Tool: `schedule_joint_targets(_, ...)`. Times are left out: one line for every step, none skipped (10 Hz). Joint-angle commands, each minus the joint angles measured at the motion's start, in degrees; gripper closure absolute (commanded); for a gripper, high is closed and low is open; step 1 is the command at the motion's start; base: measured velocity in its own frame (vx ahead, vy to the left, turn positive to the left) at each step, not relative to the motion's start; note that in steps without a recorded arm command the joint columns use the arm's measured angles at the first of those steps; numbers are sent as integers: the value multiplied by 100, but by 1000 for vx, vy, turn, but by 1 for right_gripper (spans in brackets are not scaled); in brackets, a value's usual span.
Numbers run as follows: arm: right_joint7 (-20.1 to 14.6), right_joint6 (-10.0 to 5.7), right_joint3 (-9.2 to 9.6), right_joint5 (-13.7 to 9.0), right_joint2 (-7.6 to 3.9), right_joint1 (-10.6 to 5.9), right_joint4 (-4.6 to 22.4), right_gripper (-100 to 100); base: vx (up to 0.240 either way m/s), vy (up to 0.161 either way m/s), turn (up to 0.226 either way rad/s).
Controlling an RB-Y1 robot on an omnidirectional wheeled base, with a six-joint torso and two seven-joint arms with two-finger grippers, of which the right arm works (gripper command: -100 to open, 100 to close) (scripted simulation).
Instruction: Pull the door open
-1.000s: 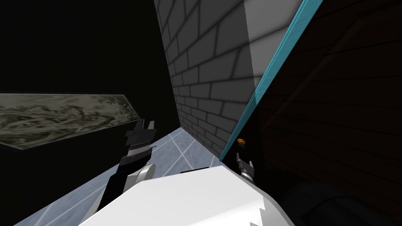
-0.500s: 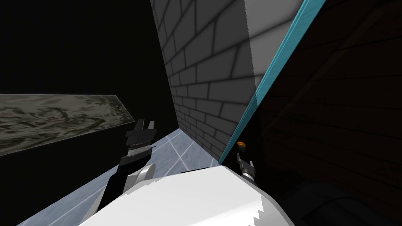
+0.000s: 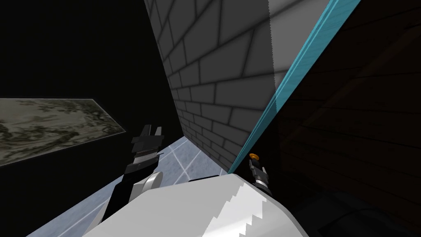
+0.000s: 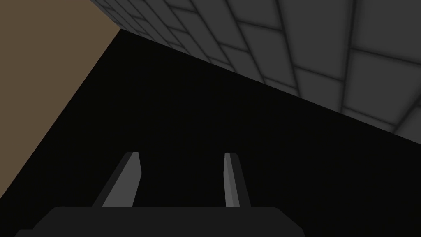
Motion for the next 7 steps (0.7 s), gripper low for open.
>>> schedule_joint_targets(-159, -43, 34, 36, -134, -66, 169, -100, 191, -67, -69)
schedule_joint_targets(-86, -12, 18, 20, -75, -21, 68, -100, 89, -31, -4)
schedule_joint_targets(-86, -12, 18, 20, -75, -21, 68, 100, -17, 3, 4)
schedule_joint_targets(-86, -12, 18, 20, -75, -21, 68, 100, -33, 8, 4)
schedule_joint_targets(-86, -12, 18, 20, -75, -21, 68, 100, -24, 8, 11)
schedule_joint_targets(-86, -12, 18, 20, -75, -21, 68, 100, -13, 7, 4)
schedule_joint_targets(-86, -12, 18, 20, -75, -21, 68, 100, -6, 5, -1)
